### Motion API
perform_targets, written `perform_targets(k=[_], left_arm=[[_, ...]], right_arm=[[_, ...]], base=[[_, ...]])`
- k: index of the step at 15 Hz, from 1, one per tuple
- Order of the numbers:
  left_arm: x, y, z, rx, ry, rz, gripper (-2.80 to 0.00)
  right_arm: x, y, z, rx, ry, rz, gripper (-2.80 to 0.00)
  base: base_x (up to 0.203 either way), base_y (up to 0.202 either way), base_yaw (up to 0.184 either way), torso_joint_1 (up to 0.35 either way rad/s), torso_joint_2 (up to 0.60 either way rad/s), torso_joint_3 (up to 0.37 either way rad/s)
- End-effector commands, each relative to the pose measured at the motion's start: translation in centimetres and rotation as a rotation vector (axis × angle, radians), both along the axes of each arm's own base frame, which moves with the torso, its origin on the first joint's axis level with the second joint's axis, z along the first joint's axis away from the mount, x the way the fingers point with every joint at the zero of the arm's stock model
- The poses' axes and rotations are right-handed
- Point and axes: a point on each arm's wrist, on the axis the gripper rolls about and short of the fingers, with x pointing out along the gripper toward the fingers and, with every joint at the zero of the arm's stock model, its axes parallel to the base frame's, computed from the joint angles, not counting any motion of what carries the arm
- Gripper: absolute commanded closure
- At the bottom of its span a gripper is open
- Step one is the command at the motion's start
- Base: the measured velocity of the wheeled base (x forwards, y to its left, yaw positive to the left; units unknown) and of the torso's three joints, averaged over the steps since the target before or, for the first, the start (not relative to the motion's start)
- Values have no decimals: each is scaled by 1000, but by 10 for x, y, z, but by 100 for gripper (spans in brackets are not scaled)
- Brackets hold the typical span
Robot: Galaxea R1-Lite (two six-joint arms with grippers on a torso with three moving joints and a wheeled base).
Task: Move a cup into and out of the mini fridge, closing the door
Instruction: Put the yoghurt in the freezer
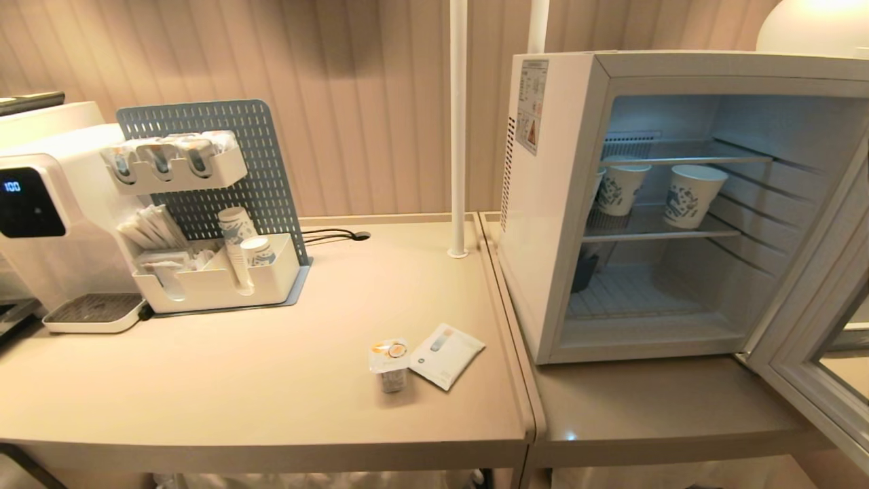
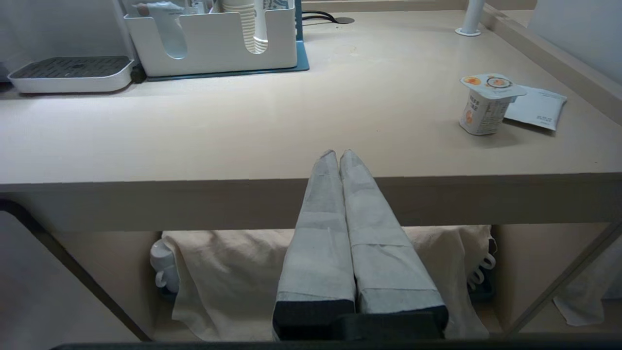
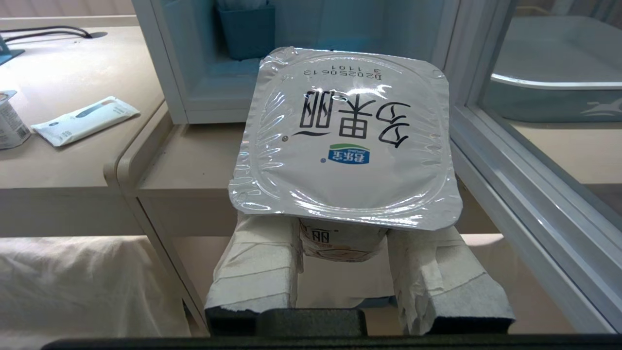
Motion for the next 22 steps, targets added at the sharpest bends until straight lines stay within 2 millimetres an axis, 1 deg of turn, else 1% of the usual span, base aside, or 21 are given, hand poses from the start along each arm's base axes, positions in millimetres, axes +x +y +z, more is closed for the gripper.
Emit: perform_targets(k=[1, 4, 5, 7, 8, 9, 10, 11, 12, 13, 14, 16, 17, 18, 20, 22], left_arm=[[0, 0, 0, -1, 0, -1, 0], [0, 0, 0, -1, -2, -1, 0], [0, 0, 0, -1, -2, -1, 0], [0, 0, 0, -1, -2, -1, 0], [0, 0, 0, -1, 0, -1, 0], [0, 0, 0, -2, 0, -1, 0], [0, 0, 0, -2, 0, -1, 0], [0, 0, 0, -2, -2, -1, 0], [0, 0, 0, -2, 0, -1, 0], [0, 0, 0, -4, 0, -1, 0], [0, 0, 0, -4, -1, -1, 0], [0, 0, 0, -4, 0, -1, 0], [0, 0, 0, -4, -2, 0, 0], [0, 0, 0, -5, -2, 0, 0], [0, 0, 0, -5, 0, 1, 0], [0, 0, 0, -5, 0, 1, 0]], right_arm=[[0, 0, 0, -1, -1, 0, 0], [-1, 0, 1, -4, 7, 2, 0], [-1, 0, 8, -3, 5, 7, 0], [1, 0, 43, 14, 30, 17, 0], [9, 1, 59, 26, 78, 20, 0], [25, 1, 75, 35, 166, 24, 0], [48, 1, 88, 43, 268, 35, 0], [70, 2, 94, 49, 351, 50, 0], [100, 2, 97, 57, 442, 65, 0], [130, 3, 94, 64, 516, 75, 0], [159, 4, 88, 69, 571, 82, 0], [219, 5, 67, 77, 627, 93, 0], [250, 6, 52, 79, 636, 94, 0], [275, 6, 37, 79, 638, 88, 0], [326, 7, 9, 84, 609, 64, 0], [371, 9, -7, 87, 530, 25, 0]], base=[[0, 0, 0, 0, 0, 0], [0, 0, 0, 0, 0, 0], [0, 0, 0, 0, 0, 0], [0, 0, 0, 0, 0, 0], [0, 0, 0, 0, 0, 0], [0, 0, 0, 0, 0, 0], [0, 0, 0, 0, 0, 0], [0, 0, 0, 0, 0, 0], [0, 0, 0, 0, 0, 0], [0, 0, 0, 0, 0, 0], [0, 0, 0, 0, 0, 0], [0, 0, 0, 0, 0, 0], [0, 0, 0, 0, 0, 0], [0, 0, 0, 0, 0, 0], [0, 0, 0, 0, 0, 0], [0, 0, 0, 0, 0, 0]])
